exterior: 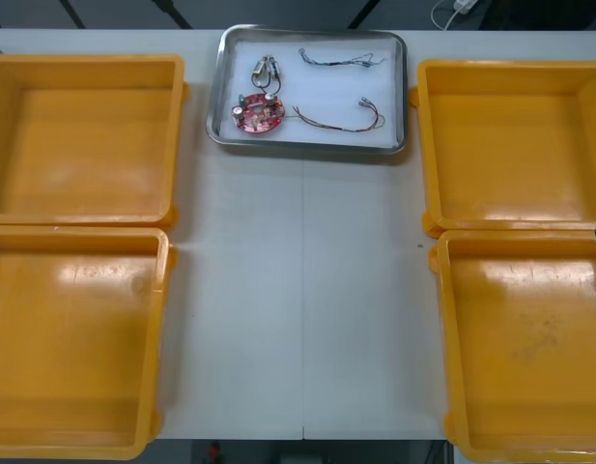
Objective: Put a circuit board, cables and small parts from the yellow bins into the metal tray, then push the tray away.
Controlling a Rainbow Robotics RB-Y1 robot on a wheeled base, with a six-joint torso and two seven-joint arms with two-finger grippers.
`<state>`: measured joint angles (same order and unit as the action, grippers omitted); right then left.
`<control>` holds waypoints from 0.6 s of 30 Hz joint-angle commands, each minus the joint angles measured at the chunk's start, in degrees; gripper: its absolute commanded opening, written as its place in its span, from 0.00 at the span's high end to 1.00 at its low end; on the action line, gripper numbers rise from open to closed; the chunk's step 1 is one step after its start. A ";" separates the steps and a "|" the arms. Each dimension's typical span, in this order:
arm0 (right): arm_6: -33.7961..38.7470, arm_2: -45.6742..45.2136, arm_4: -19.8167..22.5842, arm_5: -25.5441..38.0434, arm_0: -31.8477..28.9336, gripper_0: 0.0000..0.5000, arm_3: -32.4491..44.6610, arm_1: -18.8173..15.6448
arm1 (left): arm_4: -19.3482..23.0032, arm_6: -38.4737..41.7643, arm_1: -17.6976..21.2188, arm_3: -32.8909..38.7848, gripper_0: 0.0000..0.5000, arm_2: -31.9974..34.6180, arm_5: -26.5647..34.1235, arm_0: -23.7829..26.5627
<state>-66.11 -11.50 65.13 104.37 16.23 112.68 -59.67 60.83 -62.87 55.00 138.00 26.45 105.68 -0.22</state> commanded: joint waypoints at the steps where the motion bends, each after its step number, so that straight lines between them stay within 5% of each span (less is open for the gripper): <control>1: 1.15 -1.51 -0.97 0.75 -1.47 0.00 3.69 -0.54 | 0.34 -2.78 -0.42 1.22 0.00 -0.43 -0.56 -0.92; 18: 1.42 -1.51 -2.73 4.00 -1.91 0.00 7.90 2.62 | 0.34 -2.78 -0.42 1.22 0.00 -0.43 -0.56 -0.92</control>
<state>-66.10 -11.50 62.65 108.00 14.82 119.19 -57.38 60.83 -62.87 55.00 138.00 26.45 105.68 -0.22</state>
